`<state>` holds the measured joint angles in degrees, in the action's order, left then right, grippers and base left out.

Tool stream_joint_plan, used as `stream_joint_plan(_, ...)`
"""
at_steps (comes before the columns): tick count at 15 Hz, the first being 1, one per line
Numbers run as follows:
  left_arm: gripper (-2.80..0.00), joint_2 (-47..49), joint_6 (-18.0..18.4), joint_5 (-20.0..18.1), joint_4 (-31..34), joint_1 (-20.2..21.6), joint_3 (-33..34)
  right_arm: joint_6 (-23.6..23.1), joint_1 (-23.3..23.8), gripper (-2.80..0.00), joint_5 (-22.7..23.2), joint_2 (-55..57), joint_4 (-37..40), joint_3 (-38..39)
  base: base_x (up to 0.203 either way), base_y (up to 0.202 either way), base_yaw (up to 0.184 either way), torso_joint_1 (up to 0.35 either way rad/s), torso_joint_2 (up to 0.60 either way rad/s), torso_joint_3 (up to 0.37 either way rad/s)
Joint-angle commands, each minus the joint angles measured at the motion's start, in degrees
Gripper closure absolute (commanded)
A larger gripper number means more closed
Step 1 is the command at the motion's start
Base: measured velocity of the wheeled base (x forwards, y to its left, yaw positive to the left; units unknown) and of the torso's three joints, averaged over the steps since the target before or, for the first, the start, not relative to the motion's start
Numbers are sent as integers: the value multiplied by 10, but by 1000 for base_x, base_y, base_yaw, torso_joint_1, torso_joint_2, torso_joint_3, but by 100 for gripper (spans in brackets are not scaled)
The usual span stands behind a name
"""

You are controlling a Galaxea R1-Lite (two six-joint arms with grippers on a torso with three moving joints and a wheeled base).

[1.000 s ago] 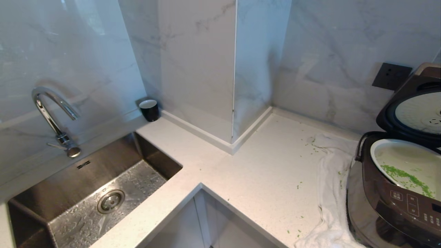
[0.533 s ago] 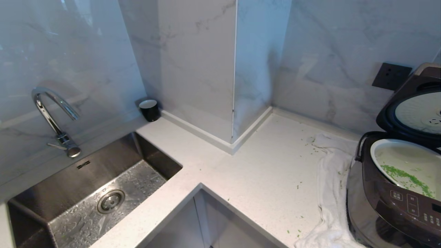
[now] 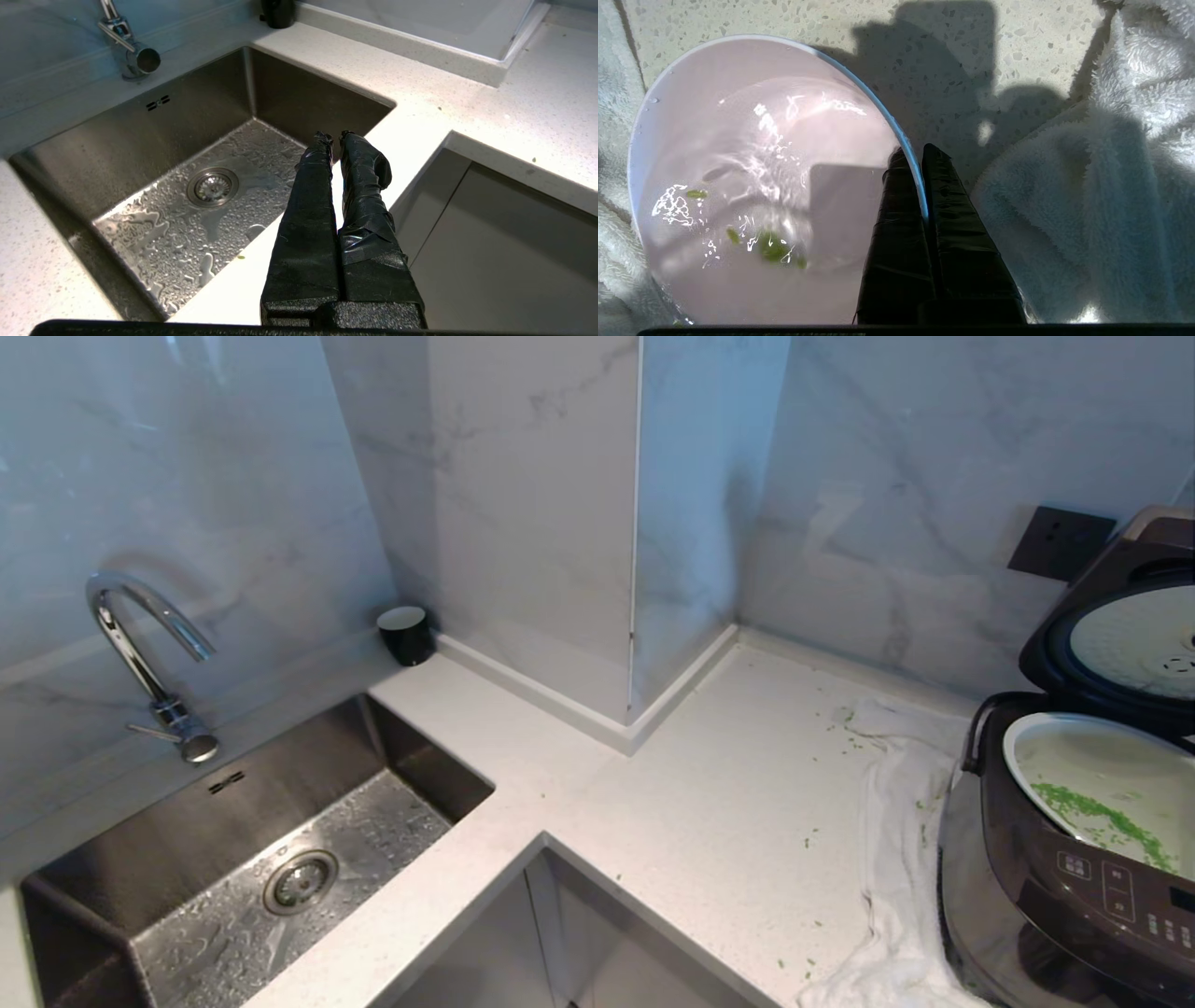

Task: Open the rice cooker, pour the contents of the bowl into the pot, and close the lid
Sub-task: Pour the water from the bowl into the rice cooker

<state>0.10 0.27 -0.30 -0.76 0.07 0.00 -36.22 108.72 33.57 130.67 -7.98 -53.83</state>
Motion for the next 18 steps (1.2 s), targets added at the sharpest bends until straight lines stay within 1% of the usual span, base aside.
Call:
stream_joint_plan(1, 0, 1, 0, 0, 0, 0, 3, -3, 0, 0, 2, 2, 0, 0, 0, 0, 0, 0, 0, 0)
stream_joint_plan(3, 0, 1, 0, 0, 0, 0, 3, -3, 0, 0, 2, 1, 0, 0, 0, 0, 0, 0, 0, 0)
stream_joint_plan(4, 0, 1, -1, 0, 0, 0, 3, -3, 0, -280, 3, 1, 1, -1, 0, 0, 0, 0, 0, 0)
stream_joint_plan(6, 0, 1, -2, 0, -1, 0, 4, -2, 0, -280, 4, -3, 36, -16, 0, 0, 0, 0, 0, 0)
stream_joint_plan(10, 0, 0, -2, 0, -1, 0, 3, -1, 0, -280, 7, -20, 219, -106, 0, 0, 0, 0, 0, 0)
stream_joint_plan(12, 0, 0, -2, 0, 0, 0, 3, 0, 0, -280, 24, -44, 290, -147, 0, 0, 0, 0, 0, 0)
stream_joint_plan(16, 0, 0, -3, 0, 0, 0, 3, 0, 0, -280, 43, -89, 362, -171, 0, 0, 0, 0, 0, 0)
stream_joint_plan(18, 0, 0, -4, 0, 0, -1, 3, -1, 0, -280, 63, -126, 408, -179, 0, 0, 0, 0, 0, 0)
